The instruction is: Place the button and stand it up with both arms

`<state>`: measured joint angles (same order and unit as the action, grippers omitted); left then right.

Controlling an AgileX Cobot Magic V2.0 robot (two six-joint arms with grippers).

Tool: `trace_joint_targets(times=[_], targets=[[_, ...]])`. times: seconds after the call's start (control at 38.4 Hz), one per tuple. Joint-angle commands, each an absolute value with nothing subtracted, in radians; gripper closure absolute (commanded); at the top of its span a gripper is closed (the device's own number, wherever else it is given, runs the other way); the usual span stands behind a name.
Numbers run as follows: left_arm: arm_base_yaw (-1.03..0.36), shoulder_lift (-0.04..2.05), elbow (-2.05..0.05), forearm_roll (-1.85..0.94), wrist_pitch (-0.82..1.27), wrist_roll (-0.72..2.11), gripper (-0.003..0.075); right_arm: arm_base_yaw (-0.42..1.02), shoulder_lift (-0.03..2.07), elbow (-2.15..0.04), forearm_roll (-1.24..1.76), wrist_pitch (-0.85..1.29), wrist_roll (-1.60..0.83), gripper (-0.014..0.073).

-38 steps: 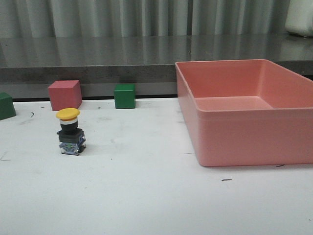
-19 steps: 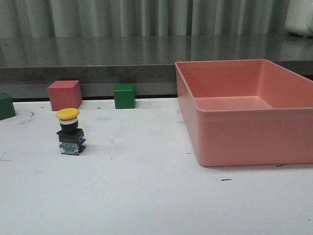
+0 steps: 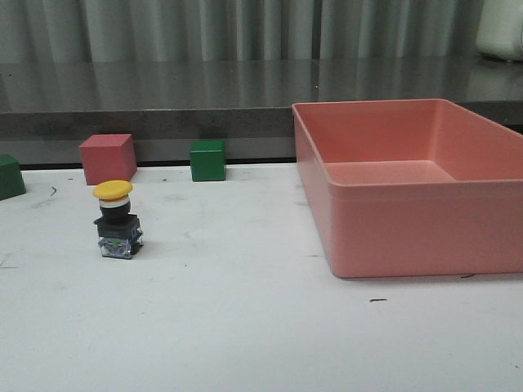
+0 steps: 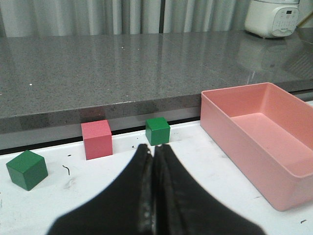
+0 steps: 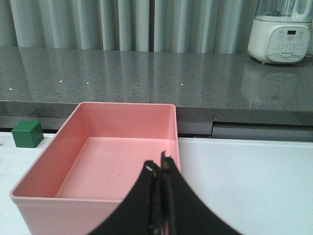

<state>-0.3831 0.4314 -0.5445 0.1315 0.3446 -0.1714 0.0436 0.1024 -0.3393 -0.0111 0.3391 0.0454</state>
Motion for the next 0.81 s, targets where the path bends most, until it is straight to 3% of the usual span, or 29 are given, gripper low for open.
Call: trace_joint_targets(times=[0.0, 0.36, 0.78], targets=[[-0.392, 0.434, -0.575, 0.128, 0.271, -0.181, 0.0740, 0.039, 0.113, -0.366, -0.024, 0.252, 0.038, 0.0664], [-0.363, 0.362, -0.492, 0.067, 0.234, -0.171, 0.0740, 0.039, 0.113, -0.366, -0.024, 0.252, 0.038, 0.0664], [-0.050, -0.035, -0.136, 0.012, 0.208, -0.164, 0.0740, 0.039, 0.113, -0.366, -0.024, 0.252, 0.038, 0.0664]])
